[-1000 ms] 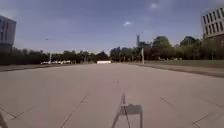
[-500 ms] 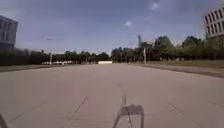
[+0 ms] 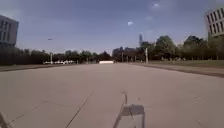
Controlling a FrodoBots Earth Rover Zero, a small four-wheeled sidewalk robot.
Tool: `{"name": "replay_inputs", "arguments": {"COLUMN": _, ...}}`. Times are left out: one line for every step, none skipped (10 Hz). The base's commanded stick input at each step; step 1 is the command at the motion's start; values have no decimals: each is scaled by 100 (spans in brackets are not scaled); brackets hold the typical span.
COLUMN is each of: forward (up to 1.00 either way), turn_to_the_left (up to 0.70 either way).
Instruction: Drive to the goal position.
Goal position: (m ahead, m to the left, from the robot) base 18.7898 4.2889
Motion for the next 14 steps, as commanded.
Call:
{"name": "replay_inputs", "arguments": {"forward": 100, "turn_to_the_left": -6}}
{"name": "replay_inputs", "arguments": {"forward": 100, "turn_to_the_left": -6}}
{"name": "replay_inputs", "arguments": {"forward": 100, "turn_to_the_left": -6}}
{"name": "replay_inputs", "arguments": {"forward": 100, "turn_to_the_left": -6}}
{"name": "replay_inputs", "arguments": {"forward": 100, "turn_to_the_left": -6}}
{"name": "replay_inputs", "arguments": {"forward": 100, "turn_to_the_left": -6}}
{"name": "replay_inputs", "arguments": {"forward": 100, "turn_to_the_left": -7}}
{"name": "replay_inputs", "arguments": {"forward": 100, "turn_to_the_left": -7}}
{"name": "replay_inputs", "arguments": {"forward": 100, "turn_to_the_left": -8}}
{"name": "replay_inputs", "arguments": {"forward": 100, "turn_to_the_left": -8}}
{"name": "replay_inputs", "arguments": {"forward": 100, "turn_to_the_left": -8}}
{"name": "replay_inputs", "arguments": {"forward": 100, "turn_to_the_left": -8}}
{"name": "replay_inputs", "arguments": {"forward": 100, "turn_to_the_left": -8}}
{"name": "replay_inputs", "arguments": {"forward": 100, "turn_to_the_left": -8}}
